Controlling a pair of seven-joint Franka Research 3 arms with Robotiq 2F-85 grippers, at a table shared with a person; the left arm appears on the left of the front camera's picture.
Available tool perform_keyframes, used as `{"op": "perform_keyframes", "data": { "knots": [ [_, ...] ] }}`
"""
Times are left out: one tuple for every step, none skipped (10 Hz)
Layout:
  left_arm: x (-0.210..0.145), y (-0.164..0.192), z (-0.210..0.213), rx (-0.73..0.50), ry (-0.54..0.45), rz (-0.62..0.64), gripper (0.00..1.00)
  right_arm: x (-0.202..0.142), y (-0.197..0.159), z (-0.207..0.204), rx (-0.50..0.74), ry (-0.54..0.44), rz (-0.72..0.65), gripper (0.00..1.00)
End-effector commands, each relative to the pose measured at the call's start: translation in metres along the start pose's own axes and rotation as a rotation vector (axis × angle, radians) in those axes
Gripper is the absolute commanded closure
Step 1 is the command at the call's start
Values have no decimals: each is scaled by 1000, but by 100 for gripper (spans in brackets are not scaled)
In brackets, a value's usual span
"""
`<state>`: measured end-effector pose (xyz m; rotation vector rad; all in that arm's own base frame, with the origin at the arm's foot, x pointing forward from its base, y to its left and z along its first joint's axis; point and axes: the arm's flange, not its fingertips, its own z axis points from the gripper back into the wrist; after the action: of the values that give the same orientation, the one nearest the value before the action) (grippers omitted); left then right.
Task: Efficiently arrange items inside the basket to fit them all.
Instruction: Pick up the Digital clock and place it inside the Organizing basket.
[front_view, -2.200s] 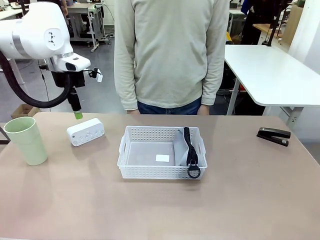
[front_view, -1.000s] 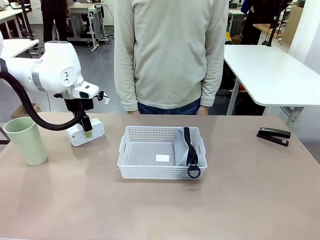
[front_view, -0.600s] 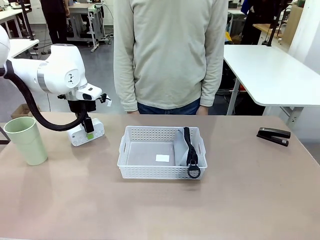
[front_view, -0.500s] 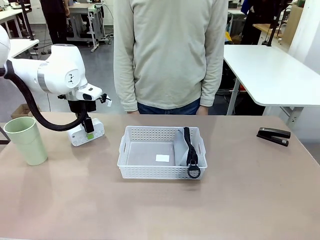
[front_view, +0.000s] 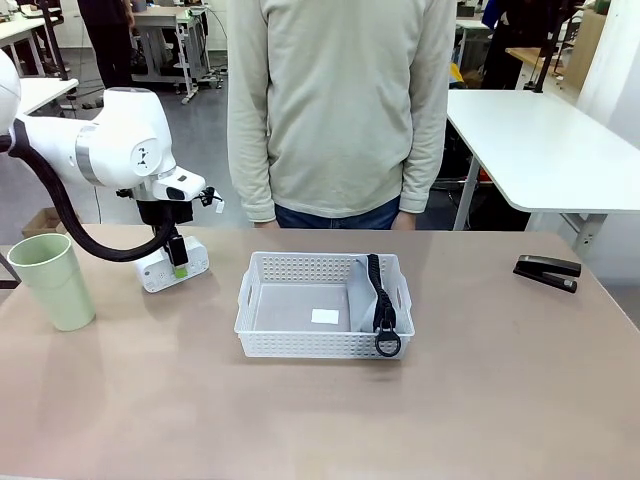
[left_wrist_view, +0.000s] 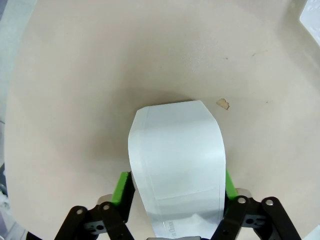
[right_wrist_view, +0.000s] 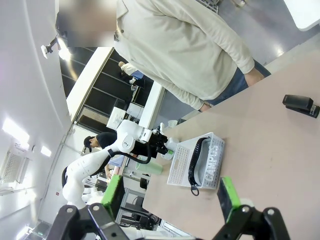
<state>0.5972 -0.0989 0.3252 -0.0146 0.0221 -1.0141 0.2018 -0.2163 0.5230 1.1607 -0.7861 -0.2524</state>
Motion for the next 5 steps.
{"op": "perform_keyframes", "data": {
  "knots": [
    [-1,-3,2,21,13,12,100,2,0,-1,23,-15,26,0],
    [-1,-3,2,19,20,16,65,2,0,-1,23,-15,26,0],
    [-1,-2,2,14,29,17,100,2,0,-1,23,-15,26,0],
    [-1,-3,2,13,24,18,100,2,0,-1,23,-15,26,0],
    [-1,-2,2,3,29,22,100,2,0,-1,23,-15,26,0]
  ]
}}
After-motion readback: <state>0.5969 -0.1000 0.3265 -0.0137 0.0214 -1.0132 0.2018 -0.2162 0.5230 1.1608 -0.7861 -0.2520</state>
